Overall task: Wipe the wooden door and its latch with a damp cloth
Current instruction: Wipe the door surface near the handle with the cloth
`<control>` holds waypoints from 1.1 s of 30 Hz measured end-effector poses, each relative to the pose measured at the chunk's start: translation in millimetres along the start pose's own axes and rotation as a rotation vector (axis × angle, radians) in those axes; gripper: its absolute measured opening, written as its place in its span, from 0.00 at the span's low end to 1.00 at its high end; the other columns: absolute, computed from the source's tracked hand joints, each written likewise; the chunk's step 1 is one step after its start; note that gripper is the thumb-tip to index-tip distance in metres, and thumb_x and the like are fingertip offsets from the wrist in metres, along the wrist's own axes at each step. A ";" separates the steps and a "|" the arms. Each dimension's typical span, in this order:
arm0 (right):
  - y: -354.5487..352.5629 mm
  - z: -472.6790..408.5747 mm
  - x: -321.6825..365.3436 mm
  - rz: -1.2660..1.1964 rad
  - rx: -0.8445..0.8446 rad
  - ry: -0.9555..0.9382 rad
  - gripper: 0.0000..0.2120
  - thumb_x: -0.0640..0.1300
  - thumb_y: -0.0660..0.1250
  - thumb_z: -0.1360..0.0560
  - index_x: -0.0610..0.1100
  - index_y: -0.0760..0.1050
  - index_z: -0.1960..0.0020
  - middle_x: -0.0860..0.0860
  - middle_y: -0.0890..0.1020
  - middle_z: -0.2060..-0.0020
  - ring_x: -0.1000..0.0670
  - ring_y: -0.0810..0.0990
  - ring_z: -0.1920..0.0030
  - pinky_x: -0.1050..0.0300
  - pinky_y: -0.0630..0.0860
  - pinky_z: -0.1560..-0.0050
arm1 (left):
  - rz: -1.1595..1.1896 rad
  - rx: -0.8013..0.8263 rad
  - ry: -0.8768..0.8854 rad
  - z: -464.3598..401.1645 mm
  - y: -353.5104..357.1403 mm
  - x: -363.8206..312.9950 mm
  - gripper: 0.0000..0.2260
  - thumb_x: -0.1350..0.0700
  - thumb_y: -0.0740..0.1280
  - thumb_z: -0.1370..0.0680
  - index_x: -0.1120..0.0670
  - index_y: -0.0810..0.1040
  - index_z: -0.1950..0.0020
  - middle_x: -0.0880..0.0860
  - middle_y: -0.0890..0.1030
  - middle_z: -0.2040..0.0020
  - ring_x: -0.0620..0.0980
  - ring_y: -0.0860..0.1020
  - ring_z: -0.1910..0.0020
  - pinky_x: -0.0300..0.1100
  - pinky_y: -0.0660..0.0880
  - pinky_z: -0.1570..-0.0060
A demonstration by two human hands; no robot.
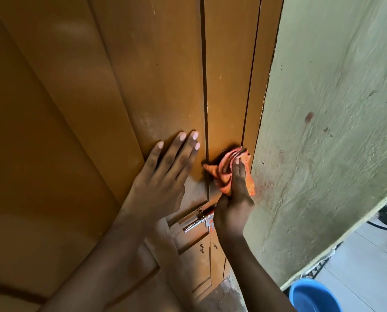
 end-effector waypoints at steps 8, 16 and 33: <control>-1.1 4.3 -15.2 -0.077 0.006 0.193 0.27 0.37 0.57 0.23 0.39 0.74 0.25 0.43 0.85 0.37 0.48 0.84 0.38 0.68 0.76 0.35 | -0.002 0.020 -0.003 -0.4 0.5 0.4 0.33 0.48 0.55 0.15 0.59 0.50 0.13 0.61 0.50 0.14 0.60 0.52 0.15 0.58 0.49 0.19; 1.9 -0.1 7.0 0.259 0.241 -0.236 0.36 0.23 0.62 0.30 0.36 0.68 0.22 0.37 0.69 0.22 0.32 0.68 0.23 0.39 0.82 0.38 | 0.003 0.016 0.001 0.2 0.3 2.7 0.34 0.47 0.57 0.16 0.59 0.50 0.13 0.61 0.50 0.14 0.60 0.53 0.15 0.58 0.49 0.19; 4.3 -22.9 27.3 0.482 0.344 -0.167 0.34 0.25 0.66 0.27 0.35 0.67 0.22 0.35 0.70 0.24 0.30 0.75 0.29 0.41 0.84 0.46 | 0.060 -0.004 -0.017 0.2 -2.1 1.8 0.35 0.50 0.60 0.17 0.59 0.50 0.13 0.60 0.50 0.14 0.60 0.52 0.15 0.58 0.49 0.18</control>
Point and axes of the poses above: each hand's wrist, its own z-axis away from the middle knuckle, its own y-axis out of the palm, x = y × z, the point moved 7 cm from there along -z, towards the middle knuckle
